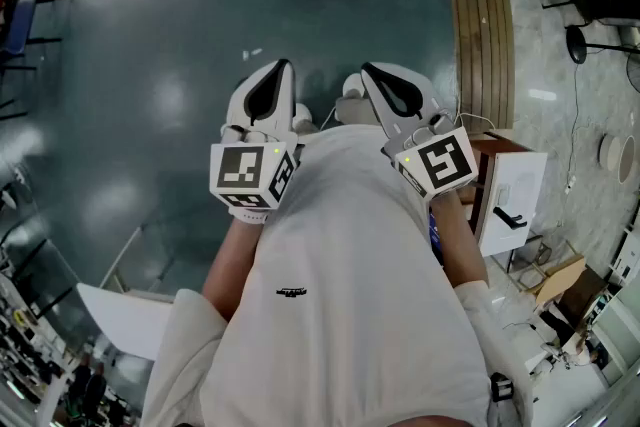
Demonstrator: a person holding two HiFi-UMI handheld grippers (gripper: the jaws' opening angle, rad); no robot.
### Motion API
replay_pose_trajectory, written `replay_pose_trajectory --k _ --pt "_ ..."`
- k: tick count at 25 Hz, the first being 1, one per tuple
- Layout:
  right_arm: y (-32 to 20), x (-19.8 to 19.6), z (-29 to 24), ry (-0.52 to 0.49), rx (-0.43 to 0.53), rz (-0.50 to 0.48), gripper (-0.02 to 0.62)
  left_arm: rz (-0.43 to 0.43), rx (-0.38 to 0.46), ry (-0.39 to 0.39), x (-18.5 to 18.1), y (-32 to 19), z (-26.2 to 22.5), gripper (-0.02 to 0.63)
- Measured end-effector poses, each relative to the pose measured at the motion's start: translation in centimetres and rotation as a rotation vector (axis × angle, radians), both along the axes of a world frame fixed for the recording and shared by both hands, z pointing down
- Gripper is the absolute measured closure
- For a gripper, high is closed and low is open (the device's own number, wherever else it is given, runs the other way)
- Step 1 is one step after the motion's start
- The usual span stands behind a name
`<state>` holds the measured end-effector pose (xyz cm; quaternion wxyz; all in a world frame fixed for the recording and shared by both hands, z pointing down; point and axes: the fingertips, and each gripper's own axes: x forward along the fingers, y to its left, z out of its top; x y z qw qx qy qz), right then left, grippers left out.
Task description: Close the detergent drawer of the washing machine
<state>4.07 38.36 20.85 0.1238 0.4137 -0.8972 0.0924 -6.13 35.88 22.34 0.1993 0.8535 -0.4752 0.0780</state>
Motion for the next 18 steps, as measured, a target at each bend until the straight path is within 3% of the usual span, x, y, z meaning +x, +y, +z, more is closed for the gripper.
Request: replay_pose_trajectory --k 5,10,18 --pt "0.5 -0.3 1.2 -0.02 -0.027 0.034 0.592 0.009 0.009 -0.012 -1.0 1.7 0.4 0.591" --pt "0.6 -0.5 1.4 -0.101 -0.072 -0.013 0.592 -0.04 -0.008 -0.024 -1.4 2.4 1.0 0.591" --pt "-1.3 2.8 1.0 -0.127 -0.06 -0.034 0.592 -0.059 -0.004 -0.058 2.5 0.6 0.2 0.591"
